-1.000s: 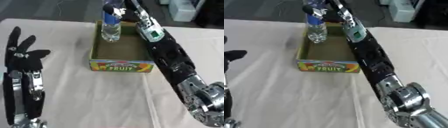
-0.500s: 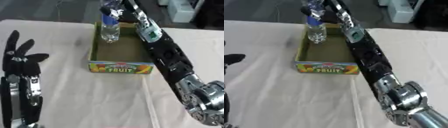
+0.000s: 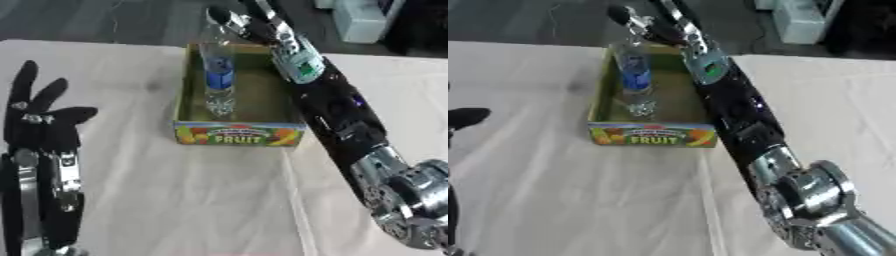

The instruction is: Pick up objects on the table and place them in the box.

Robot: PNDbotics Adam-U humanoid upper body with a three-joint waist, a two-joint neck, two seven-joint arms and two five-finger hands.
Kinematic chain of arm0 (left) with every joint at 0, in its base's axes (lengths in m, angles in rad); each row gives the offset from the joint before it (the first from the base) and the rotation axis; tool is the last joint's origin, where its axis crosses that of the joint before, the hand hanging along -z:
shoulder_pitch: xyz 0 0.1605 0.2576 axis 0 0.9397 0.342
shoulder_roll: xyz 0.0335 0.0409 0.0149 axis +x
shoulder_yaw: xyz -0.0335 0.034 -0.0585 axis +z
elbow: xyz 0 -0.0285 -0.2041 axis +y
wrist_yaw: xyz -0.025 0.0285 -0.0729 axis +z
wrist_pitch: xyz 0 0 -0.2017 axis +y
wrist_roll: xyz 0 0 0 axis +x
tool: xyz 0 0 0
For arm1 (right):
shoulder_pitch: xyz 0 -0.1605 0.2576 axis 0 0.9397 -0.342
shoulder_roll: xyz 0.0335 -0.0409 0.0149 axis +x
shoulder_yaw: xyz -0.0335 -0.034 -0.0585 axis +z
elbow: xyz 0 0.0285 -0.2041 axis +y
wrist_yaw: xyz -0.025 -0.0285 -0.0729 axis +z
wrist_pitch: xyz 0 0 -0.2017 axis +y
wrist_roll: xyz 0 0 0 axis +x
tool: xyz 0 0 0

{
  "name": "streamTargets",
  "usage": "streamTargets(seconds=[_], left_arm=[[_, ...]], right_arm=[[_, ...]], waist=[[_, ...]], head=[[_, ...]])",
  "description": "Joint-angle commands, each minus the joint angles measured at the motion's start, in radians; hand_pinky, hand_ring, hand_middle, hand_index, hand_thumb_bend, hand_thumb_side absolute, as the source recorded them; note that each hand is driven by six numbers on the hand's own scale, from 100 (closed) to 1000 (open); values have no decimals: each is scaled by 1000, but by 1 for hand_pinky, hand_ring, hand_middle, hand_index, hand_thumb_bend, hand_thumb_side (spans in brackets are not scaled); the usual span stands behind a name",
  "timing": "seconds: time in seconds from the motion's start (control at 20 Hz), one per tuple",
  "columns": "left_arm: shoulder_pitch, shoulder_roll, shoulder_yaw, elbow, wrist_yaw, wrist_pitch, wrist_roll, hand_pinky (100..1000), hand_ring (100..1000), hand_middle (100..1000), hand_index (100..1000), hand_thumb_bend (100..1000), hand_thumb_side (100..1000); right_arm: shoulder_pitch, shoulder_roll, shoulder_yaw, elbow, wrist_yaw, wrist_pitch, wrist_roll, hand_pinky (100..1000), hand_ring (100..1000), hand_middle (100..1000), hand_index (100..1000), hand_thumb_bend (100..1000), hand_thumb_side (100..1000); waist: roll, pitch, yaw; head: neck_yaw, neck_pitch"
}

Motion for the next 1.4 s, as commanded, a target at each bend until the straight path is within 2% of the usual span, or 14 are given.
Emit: streamTargets(seconds=[0.05, 0.3, 0.5, 0.6, 0.7, 0.95, 1.05, 1.2, 1.4], left_arm=[[-6, 12, 2, -17, 5, 0, -1, 658, 641, 1000, 880, 100, 1000], [-4, 11, 2, -17, 6, 0, -2, 659, 642, 1000, 880, 101, 1000], [1, 10, 4, -17, 6, 1, -1, 659, 642, 1000, 880, 101, 1000], [2, 10, 6, -17, 6, 1, 1, 659, 642, 1000, 880, 101, 1000], [3, 11, 7, -17, 5, 2, 2, 660, 643, 1000, 881, 102, 1000], [6, 16, 13, -17, 2, 3, 4, 661, 645, 1000, 881, 103, 1000], [7, 17, 16, -17, 2, 2, 3, 662, 646, 1000, 881, 104, 1000], [7, 18, 20, -17, 2, 2, 1, 662, 647, 1000, 881, 104, 1000], [5, 19, 24, -17, 3, 3, 0, 663, 648, 1000, 881, 104, 1000]], right_arm=[[-27, -20, 0, -8, -23, -8, 52, 1000, 1000, 1000, 1000, 788, 766], [-29, -22, -6, -13, -47, -7, 89, 1000, 1000, 1000, 1000, 769, 789], [-19, -29, 5, -42, -115, 6, 79, 976, 1000, 1000, 1000, 635, 954], [1, -44, 32, -81, -155, 19, 54, 949, 1000, 994, 1000, 601, 1000], [30, -64, 69, -129, -196, 23, 39, 954, 1000, 993, 1000, 600, 1000], [111, -146, 159, -272, -340, -7, 88, 980, 1000, 1000, 1000, 612, 1000], [148, -176, 180, -345, -426, -12, 111, 1000, 1000, 1000, 1000, 484, 1000], [209, -207, 201, -489, -582, 10, 117, 1000, 1000, 1000, 1000, 100, 1000], [287, -204, 194, -691, -753, 100, 82, 1000, 1000, 1000, 1000, 100, 1000]], waist=[[7, -21, -1], [8, -23, -2], [10, -27, -12], [10, -28, -19], [10, -29, -29], [8, -36, -50], [9, -41, -56], [10, -47, -65], [14, -53, -76]], head=[[-12, -1], [-12, 2], [-6, 10], [2, 13], [12, 16], [33, 25], [40, 28], [47, 29], [56, 27]])
